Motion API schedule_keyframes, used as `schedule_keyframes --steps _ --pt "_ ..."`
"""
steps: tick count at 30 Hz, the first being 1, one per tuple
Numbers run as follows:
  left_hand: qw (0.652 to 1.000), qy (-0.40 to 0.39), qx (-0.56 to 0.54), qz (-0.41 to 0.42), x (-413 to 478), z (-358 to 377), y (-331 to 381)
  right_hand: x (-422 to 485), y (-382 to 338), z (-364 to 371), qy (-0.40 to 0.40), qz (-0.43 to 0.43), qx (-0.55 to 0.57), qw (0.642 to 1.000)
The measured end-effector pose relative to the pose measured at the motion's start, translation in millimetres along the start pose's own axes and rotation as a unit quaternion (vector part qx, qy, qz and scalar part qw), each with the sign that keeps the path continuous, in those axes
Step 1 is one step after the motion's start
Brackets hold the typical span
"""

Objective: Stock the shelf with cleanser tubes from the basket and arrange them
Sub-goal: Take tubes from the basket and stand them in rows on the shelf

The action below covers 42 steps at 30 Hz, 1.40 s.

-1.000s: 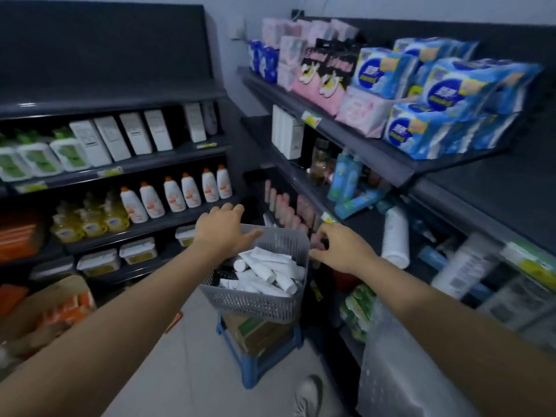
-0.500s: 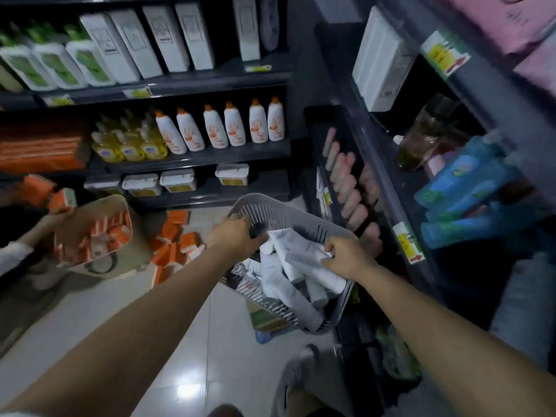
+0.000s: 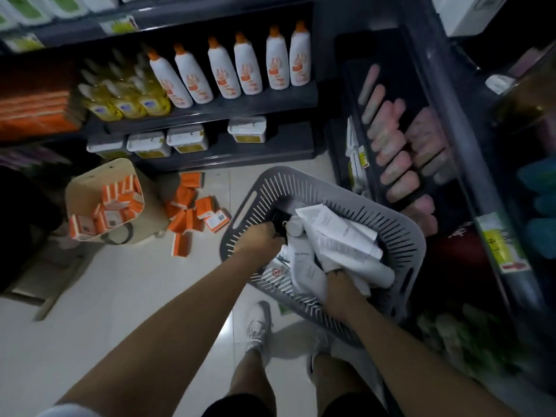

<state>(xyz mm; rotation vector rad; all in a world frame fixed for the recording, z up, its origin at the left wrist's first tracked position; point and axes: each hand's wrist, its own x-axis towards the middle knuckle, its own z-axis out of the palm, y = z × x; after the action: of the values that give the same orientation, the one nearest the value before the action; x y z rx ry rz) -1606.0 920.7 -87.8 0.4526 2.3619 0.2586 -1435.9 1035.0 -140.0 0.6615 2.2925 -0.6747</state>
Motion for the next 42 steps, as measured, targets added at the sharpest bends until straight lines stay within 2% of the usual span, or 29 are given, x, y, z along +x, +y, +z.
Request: schedule_keyframes --steps 4,8,13,15,18,22,23,26,28,31,33,35,37,42 --pt "0.998 -0.06 0.006 -0.017 11.9 29.2 -8.5 -9.3 4.6 -17.6 0.033 -0.031 0.045 0.998" --pt "0.992 -0.124 -0.028 -0.027 19.6 54.3 5.4 -20.5 8.7 -35.2 0.062 -0.014 0.199 0.978" --pt "0.983 -0.145 -0.099 -0.048 21.6 71.7 26.3 -26.7 7.4 -50.9 0.217 0.076 0.293 0.928" --pt "0.977 -0.157 -0.126 -0.064 22.8 75.3 30.0 -29.2 5.3 -55.8 0.238 0.125 0.334 0.903" --pt "0.958 -0.203 -0.179 -0.097 20.2 66.8 30.7 -32.6 2.4 -58.4 0.249 0.15 0.383 0.877" --pt "0.905 -0.323 -0.265 -0.082 7.6 29.7 25.7 -46.7 -6.6 -63.6 0.299 0.17 0.395 0.852" --pt "0.899 -0.328 -0.28 -0.078 4.3 15.2 24.4 -53.1 -10.2 -67.6 0.317 0.178 0.4 0.841" --pt "0.93 -0.298 -0.214 0.008 -19.6 -39.1 40.1 -83.2 -25.9 -86.5 0.363 0.199 0.435 0.8" --pt "0.946 -0.264 -0.146 0.119 -46.5 -73.8 66.7 -110.8 -34.4 -103.2 0.408 0.209 0.453 0.764" --pt "0.94 -0.168 -0.067 0.289 -99.5 -114.4 119.3 -166.2 -39.1 -130.3 0.496 0.205 0.454 0.711" --pt "0.916 -0.102 -0.011 0.388 -137.7 -129.6 152.2 -211.4 -36.6 -144.0 0.551 0.205 0.438 0.68" --pt "0.893 -0.052 0.004 0.448 -179.0 -137.2 181.2 -260.7 -28.8 -151.8 0.605 0.205 0.418 0.647" --pt "0.869 -0.02 -0.016 0.494 -223.3 -140.5 205.3 -313.9 -20.8 -153.6 0.651 0.217 0.394 0.611" --pt "0.775 -0.004 -0.108 0.622 -349.5 -118.4 254.0 -467.0 1.9 -124.4 0.753 0.24 0.358 0.498"
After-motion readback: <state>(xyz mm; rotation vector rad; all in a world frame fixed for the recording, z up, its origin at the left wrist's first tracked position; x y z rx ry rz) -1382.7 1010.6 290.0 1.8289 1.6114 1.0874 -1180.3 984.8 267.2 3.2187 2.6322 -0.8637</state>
